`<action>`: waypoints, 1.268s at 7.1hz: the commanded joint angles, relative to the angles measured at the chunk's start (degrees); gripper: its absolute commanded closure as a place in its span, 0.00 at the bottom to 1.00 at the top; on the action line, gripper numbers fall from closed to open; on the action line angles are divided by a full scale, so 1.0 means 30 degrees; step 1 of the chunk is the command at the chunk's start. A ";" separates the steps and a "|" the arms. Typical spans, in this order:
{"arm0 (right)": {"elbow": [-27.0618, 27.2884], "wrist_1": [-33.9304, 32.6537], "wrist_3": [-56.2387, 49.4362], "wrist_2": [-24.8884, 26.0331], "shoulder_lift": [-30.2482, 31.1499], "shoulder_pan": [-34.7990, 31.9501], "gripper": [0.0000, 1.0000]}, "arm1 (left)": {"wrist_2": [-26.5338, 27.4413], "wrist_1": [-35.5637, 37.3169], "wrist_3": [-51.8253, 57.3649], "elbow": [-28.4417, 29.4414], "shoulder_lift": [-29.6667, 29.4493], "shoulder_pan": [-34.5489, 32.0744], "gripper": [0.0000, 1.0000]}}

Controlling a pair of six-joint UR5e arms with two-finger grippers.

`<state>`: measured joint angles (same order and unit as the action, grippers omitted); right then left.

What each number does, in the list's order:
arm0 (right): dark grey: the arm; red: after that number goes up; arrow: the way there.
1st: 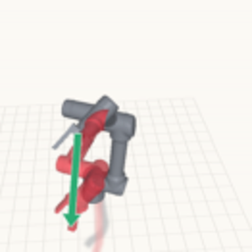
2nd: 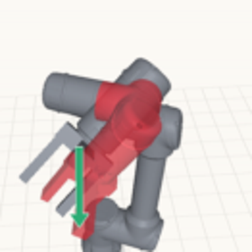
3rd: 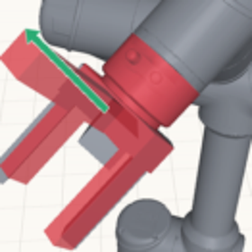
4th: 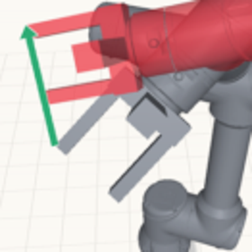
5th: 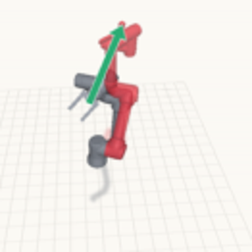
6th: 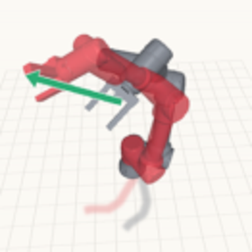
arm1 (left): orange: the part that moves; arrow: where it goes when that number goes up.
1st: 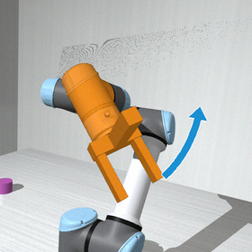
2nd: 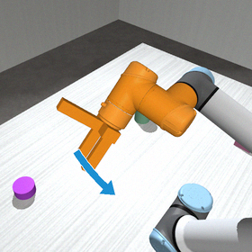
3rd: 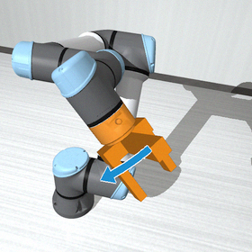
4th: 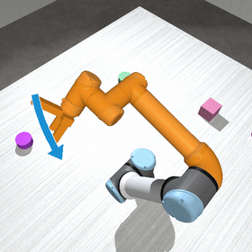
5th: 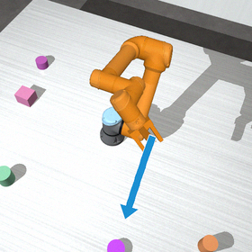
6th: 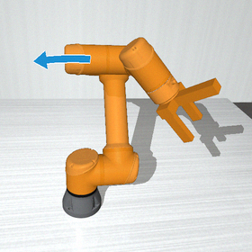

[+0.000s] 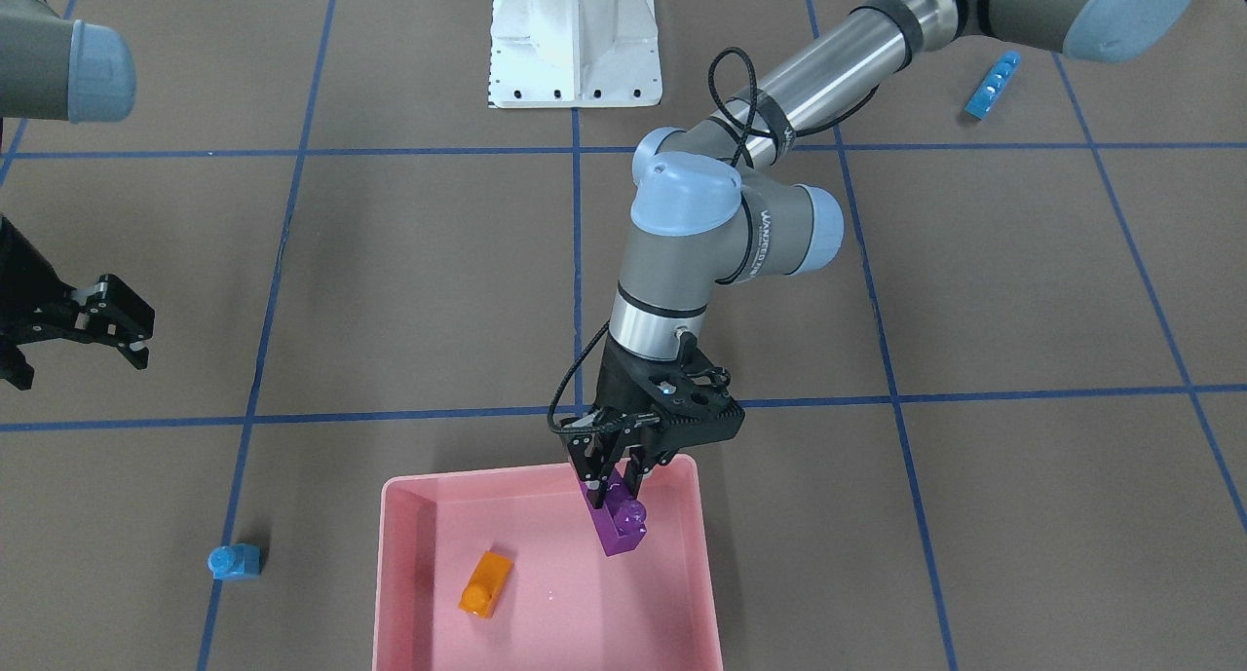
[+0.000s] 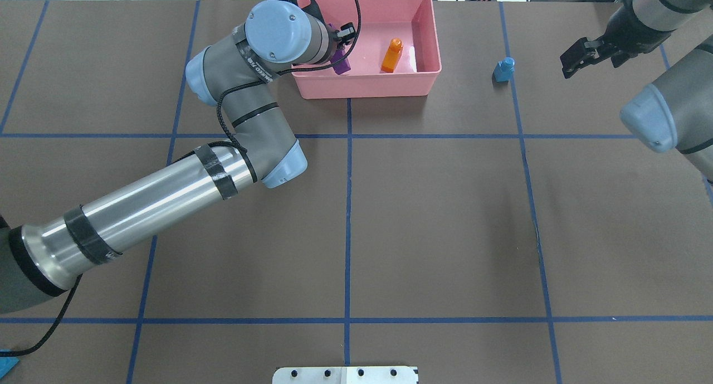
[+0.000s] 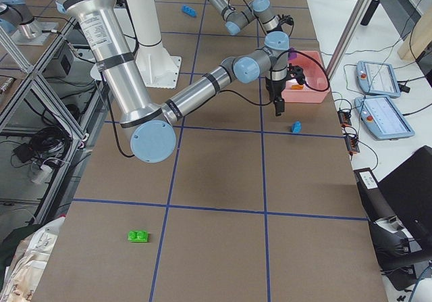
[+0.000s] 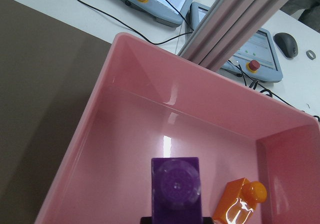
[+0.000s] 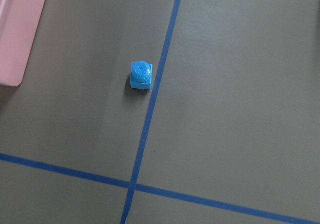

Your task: Put all blocks into box

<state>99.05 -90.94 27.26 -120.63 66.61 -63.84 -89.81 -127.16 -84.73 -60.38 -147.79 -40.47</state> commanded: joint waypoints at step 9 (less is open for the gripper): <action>-0.4328 0.2684 0.0084 0.0016 -0.1838 0.0068 0.00 | -0.0062 0.1282 0.1342 0.1586 -0.0718 -0.0192 0.00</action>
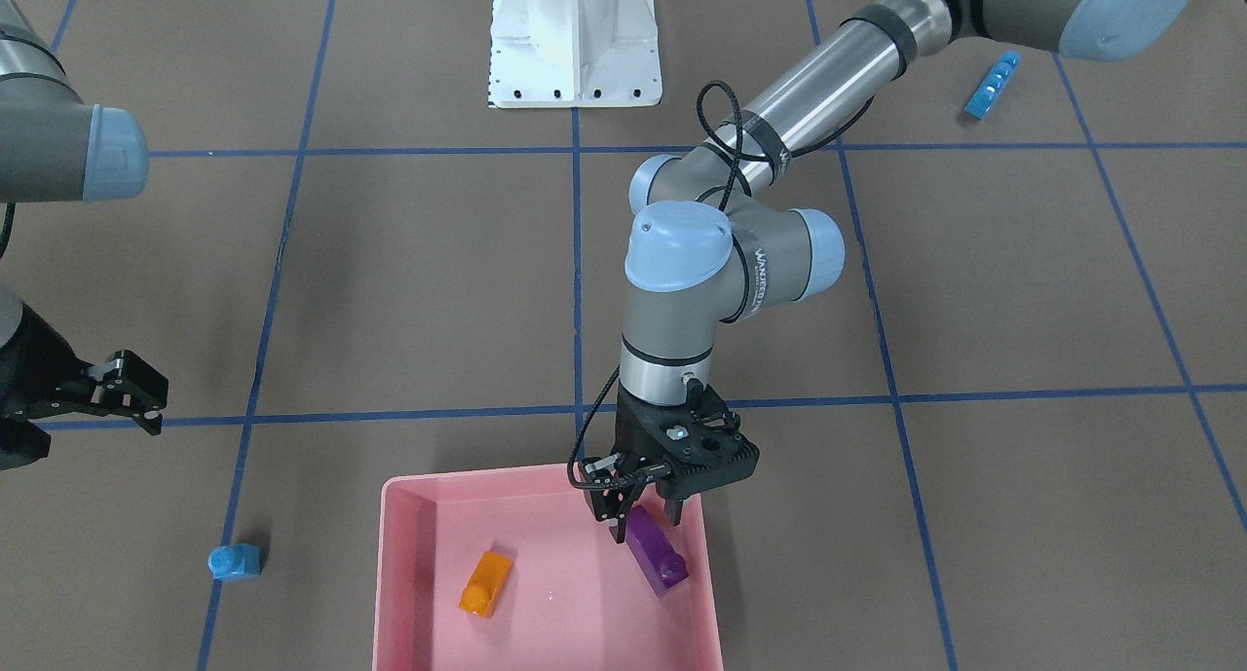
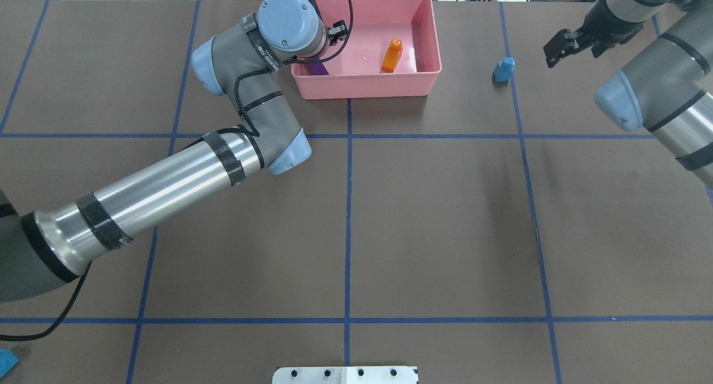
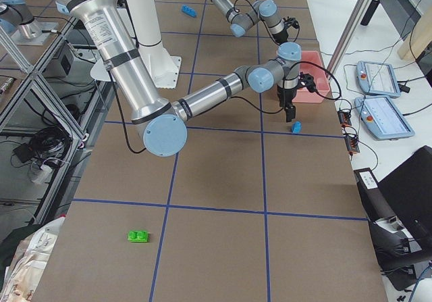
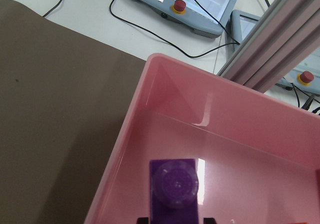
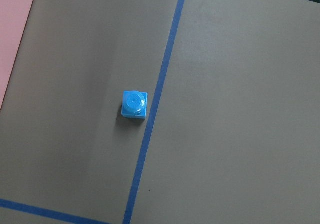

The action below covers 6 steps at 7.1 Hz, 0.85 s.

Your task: Put all blocks into box

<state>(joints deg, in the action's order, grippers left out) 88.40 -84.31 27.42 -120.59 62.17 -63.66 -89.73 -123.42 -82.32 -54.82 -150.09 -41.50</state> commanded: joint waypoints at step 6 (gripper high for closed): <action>-0.8919 0.7845 0.4385 0.0904 -0.4253 0.1585 0.00 | -0.2198 0.0563 0.6464 -0.7275 0.5704 -0.0230 0.00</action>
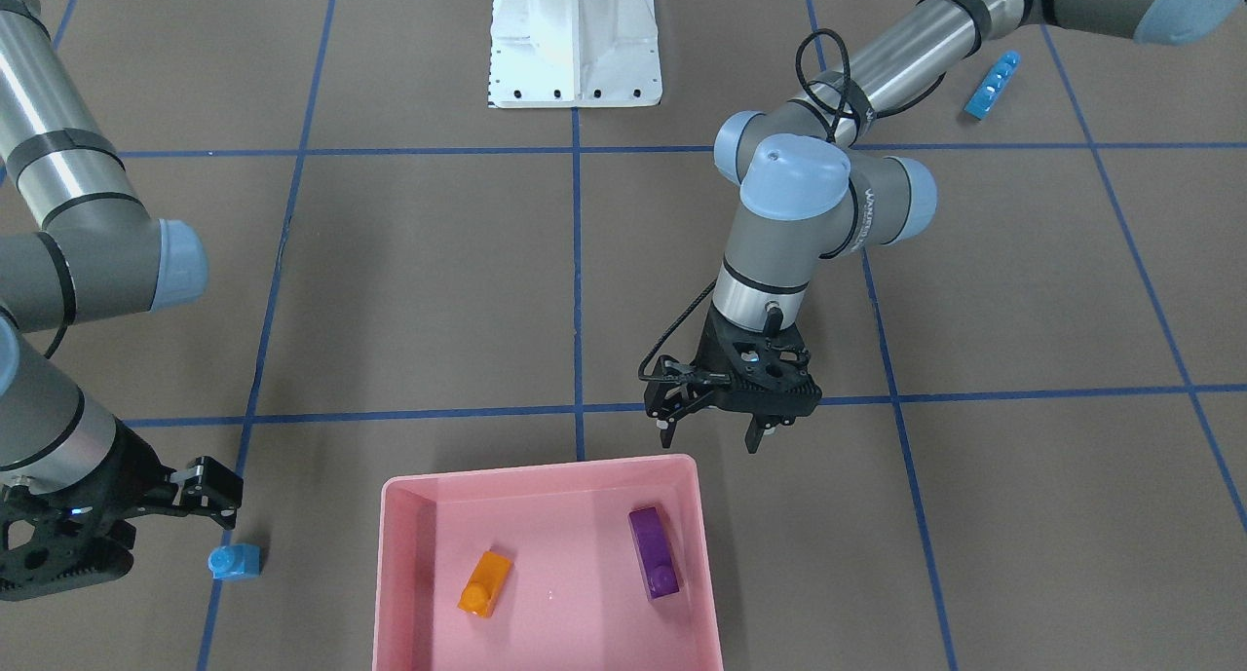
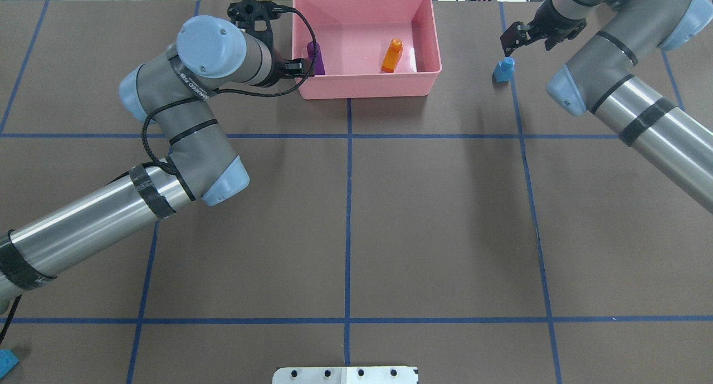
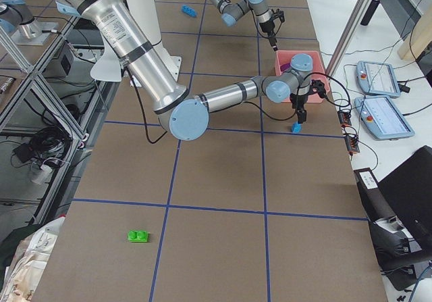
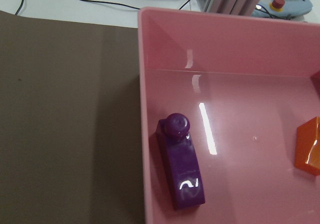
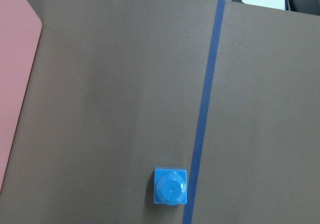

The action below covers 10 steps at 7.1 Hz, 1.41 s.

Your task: Put all blocks into box

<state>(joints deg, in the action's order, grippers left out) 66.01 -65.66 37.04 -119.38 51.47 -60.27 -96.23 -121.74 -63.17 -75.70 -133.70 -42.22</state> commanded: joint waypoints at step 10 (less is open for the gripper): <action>-0.4105 0.4398 0.1891 0.2761 -0.0953 0.1315 1.00 | -0.0003 0.0003 0.0050 -0.0344 0.0180 0.0071 0.00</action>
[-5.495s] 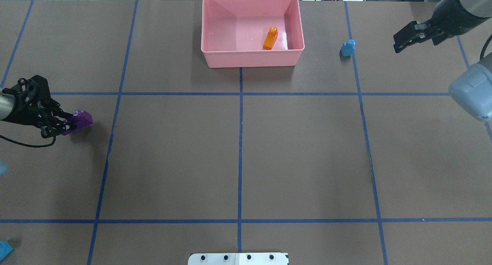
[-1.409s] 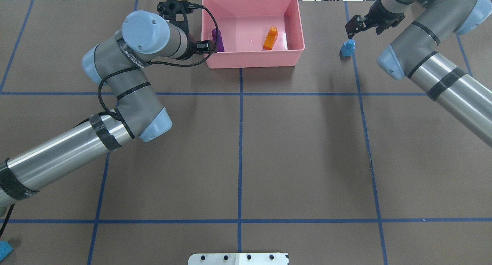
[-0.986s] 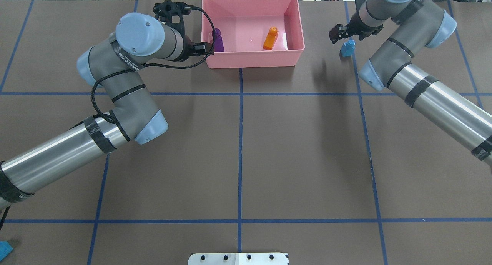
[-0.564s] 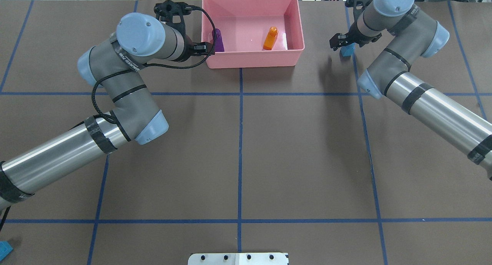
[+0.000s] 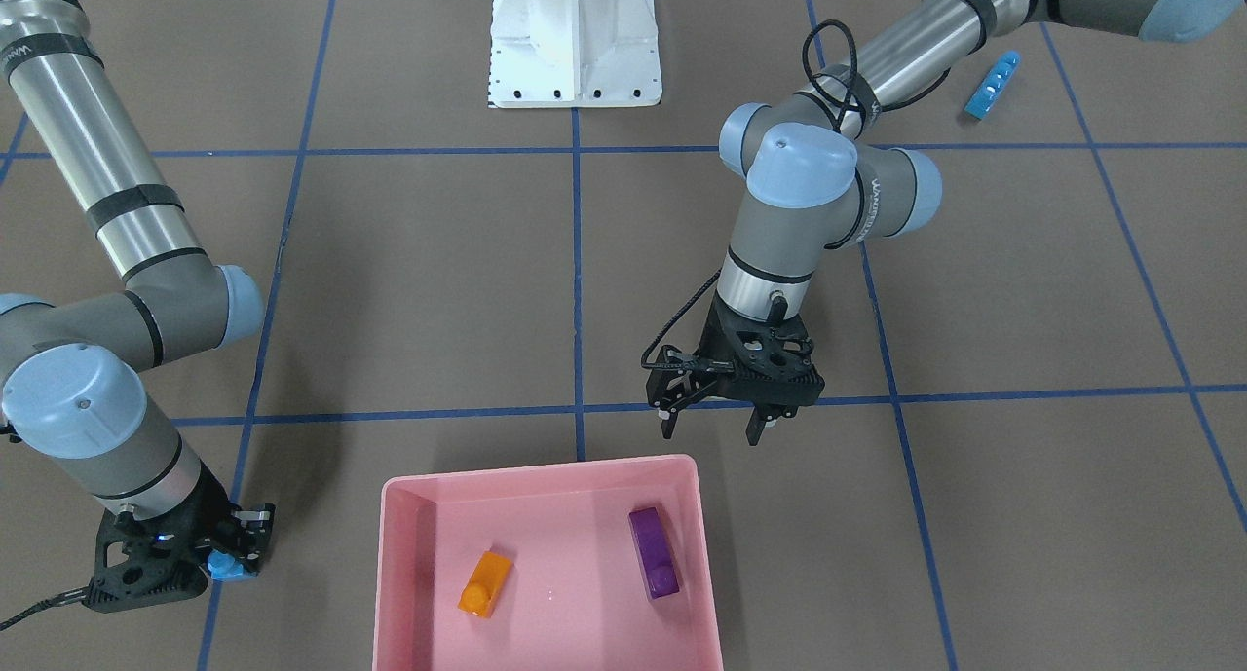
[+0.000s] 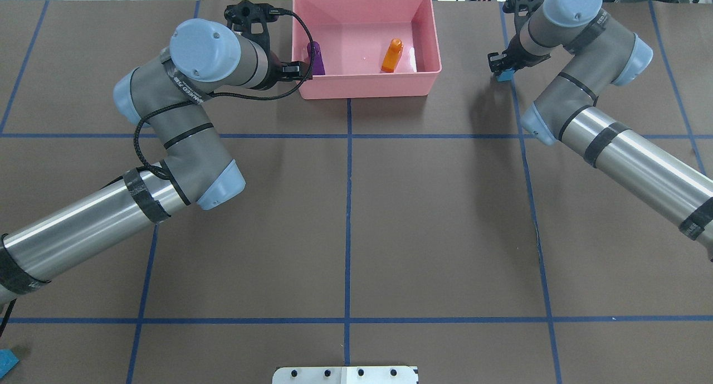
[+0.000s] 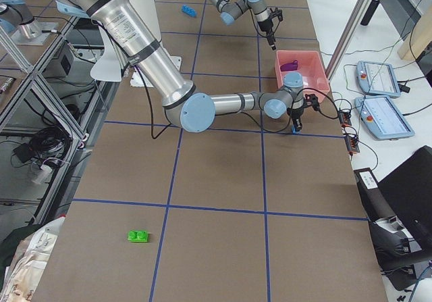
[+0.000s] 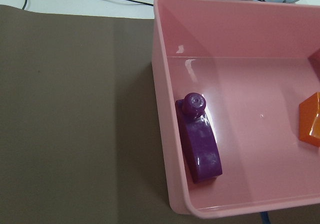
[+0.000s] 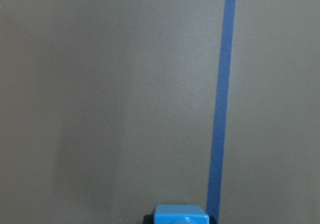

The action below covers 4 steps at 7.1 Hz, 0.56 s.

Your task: Put all blocks into box

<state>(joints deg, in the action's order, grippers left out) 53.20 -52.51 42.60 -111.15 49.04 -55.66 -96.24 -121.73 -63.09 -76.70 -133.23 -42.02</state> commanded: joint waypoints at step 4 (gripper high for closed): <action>0.2950 -0.0192 0.6343 -0.0156 -0.1836 -0.0872 1.00 | -0.2746 0.3500 0.5682 -0.4528 0.3201 -0.1602 0.00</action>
<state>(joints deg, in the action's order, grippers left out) 61.18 -52.79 54.45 -111.64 46.27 -58.36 -101.67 -116.22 -54.40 -83.65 -128.49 -44.54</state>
